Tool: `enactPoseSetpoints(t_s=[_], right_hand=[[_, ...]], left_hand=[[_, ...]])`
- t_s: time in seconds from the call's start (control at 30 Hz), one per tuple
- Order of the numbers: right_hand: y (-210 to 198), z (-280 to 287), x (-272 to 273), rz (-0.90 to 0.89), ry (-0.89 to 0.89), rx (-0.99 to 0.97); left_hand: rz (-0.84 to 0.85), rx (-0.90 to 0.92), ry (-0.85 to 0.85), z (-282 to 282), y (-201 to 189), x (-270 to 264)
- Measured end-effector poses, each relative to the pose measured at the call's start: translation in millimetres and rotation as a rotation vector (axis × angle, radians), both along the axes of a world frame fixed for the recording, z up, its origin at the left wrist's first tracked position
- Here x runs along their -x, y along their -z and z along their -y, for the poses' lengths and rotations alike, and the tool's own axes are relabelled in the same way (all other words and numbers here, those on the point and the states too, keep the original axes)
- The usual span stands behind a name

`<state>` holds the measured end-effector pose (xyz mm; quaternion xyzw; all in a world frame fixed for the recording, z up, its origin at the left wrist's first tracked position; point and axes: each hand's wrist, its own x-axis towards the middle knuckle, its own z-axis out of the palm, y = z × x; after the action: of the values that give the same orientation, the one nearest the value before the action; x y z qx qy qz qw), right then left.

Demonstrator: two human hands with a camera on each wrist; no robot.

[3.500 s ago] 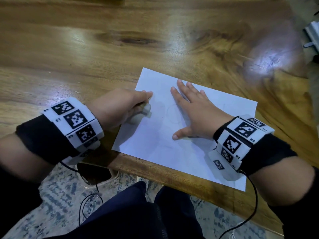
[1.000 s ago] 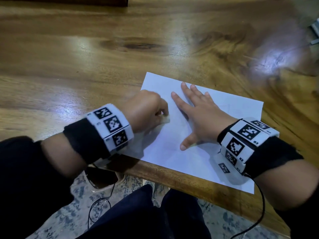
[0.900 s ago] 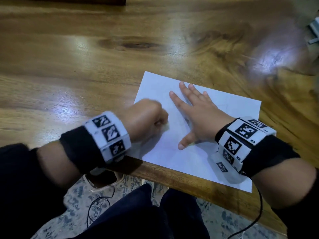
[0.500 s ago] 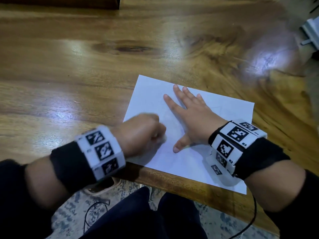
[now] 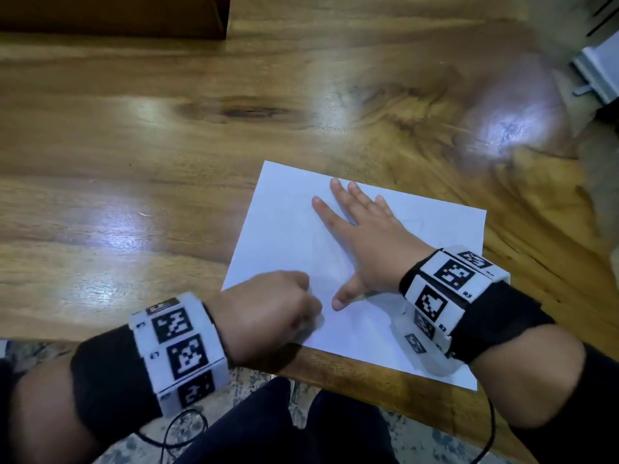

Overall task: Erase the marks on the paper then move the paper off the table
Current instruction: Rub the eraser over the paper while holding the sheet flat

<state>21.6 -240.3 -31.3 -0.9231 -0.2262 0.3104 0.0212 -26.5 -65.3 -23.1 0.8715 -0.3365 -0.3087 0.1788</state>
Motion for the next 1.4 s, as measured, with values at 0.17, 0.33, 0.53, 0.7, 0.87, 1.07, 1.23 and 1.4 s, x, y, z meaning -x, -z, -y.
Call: enactPoseSetpoints(t_s=[0.17,0.33,0.53,0.7,0.87,1.07,1.23,1.4], right_hand=[[0.1,-0.3,1.2,0.005,0.000,0.000],[-2.1,0.1,0.6,-0.002,0.004,-0.007],[-0.1,0.3,0.0,0.003,0.003,-0.015],[-1.5,0.1,0.0,-0.003,0.001,-0.015],[-2.6,-0.3,0.4,-0.012,0.022,-0.044],[-4.4,8.6,-7.1,-0.044,0.182,-0.149],[-3.1,9.1,-8.1,-0.051,0.170,-0.167],[-4.0,8.6,-6.3,-0.043,0.179,-0.177]], left_hand=[[0.128,0.005,-0.136,12.5,-5.0,-40.7],[0.097,0.050,-0.093,2.2,-2.2,-23.0],[0.031,0.032,-0.107,0.4,-3.8,-26.2],[0.146,0.040,-0.196,-0.8,-4.3,-35.5],[0.005,-0.003,-0.059,-7.1,3.8,-6.7],[-0.071,0.018,-0.090,-7.4,-2.4,-15.0],[0.084,0.024,-0.380,-7.7,-23.6,-82.5],[0.197,0.034,-0.448,13.2,-22.8,-126.8]])
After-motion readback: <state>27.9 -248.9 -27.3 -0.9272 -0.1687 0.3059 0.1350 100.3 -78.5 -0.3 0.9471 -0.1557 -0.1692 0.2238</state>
